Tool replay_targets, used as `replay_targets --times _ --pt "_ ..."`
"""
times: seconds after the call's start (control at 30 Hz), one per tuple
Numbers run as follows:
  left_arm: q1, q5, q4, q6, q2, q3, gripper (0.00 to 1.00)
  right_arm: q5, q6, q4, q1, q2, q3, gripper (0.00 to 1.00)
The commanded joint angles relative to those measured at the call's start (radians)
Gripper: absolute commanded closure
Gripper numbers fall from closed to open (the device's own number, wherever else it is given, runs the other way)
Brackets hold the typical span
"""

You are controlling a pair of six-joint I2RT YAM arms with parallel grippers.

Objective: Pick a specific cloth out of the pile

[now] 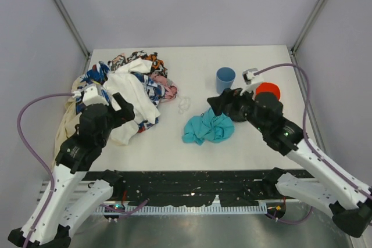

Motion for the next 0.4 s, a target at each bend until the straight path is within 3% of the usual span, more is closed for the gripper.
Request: replay_targets --times 0.0,0.2,0.37 --pt "-0.003 0.01 0.089 0.009 -0.069 -0.044 0.0 0.269 -0.01 -0.07 -0.003 -0.173 0.001 0.05" --pt "-0.004 -0.056 0.144 0.011 -0.152 -0.11 0.0 0.37 -0.002 0.091 -0.003 -0.456 -0.246 0.05" --pt "-0.003 -0.083 0.118 0.025 -0.135 -0.091 0.0 0.394 -0.007 0.085 -0.001 -0.55 -0.271 0.05"
